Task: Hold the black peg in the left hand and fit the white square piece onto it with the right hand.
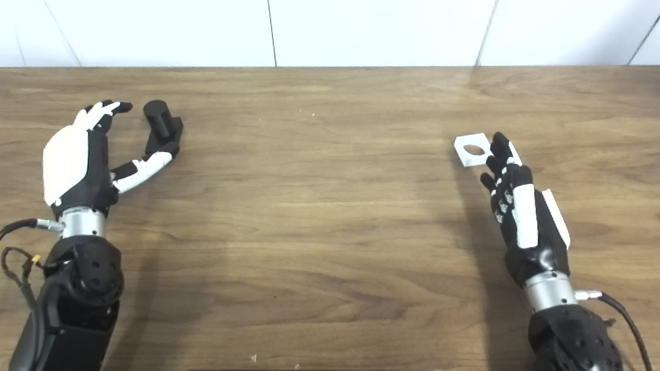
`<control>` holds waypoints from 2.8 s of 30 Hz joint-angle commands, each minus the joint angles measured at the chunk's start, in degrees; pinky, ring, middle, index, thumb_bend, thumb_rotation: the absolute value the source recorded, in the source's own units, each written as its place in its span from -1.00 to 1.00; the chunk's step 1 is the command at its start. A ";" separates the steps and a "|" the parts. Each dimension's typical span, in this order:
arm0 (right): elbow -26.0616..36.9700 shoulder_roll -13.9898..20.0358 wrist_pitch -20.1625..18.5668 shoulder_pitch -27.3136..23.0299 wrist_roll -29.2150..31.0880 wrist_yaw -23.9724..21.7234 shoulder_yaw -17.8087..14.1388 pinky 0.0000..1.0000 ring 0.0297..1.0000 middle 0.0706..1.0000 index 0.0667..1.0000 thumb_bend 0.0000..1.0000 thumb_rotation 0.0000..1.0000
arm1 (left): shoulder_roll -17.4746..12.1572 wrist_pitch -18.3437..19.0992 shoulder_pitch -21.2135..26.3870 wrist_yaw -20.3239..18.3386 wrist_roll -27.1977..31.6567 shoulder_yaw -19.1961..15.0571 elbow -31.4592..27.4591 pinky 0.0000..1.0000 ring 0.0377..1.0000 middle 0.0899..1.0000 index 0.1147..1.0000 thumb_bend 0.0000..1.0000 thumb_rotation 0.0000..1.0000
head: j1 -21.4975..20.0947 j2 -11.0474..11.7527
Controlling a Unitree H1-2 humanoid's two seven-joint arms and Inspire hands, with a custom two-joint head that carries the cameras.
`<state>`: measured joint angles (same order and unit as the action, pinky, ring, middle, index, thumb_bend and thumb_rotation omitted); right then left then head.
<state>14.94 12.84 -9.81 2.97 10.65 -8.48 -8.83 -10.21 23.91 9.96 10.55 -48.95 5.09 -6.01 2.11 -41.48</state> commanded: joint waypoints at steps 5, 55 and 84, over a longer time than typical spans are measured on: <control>0.28 0.75 3.19 -1.73 0.15 -0.54 0.03 0.99 1.00 1.00 0.96 0.44 1.00 | -0.87 2.92 3.38 -3.46 -6.34 0.05 -1.51 0.91 0.97 0.86 0.54 0.60 0.24 | 0.70 0.28; -0.76 2.63 4.65 -1.63 1.03 -2.19 -0.65 1.00 1.00 1.00 0.96 0.47 1.00 | 1.71 2.99 12.81 -15.60 -18.48 -3.20 11.29 0.85 0.98 0.85 0.56 0.61 0.21 | 1.54 1.04; -1.35 4.35 4.56 -1.31 1.11 -3.40 -1.06 0.99 1.00 1.00 0.96 0.50 0.99 | 2.02 3.00 15.09 -12.08 -18.40 -3.13 17.62 0.84 0.94 0.81 0.55 0.54 0.14 | 2.30 1.37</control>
<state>12.32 16.59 -7.23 2.81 10.95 -11.67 -9.40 -7.37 26.76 21.29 -4.09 -66.00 2.19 11.75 4.39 -40.08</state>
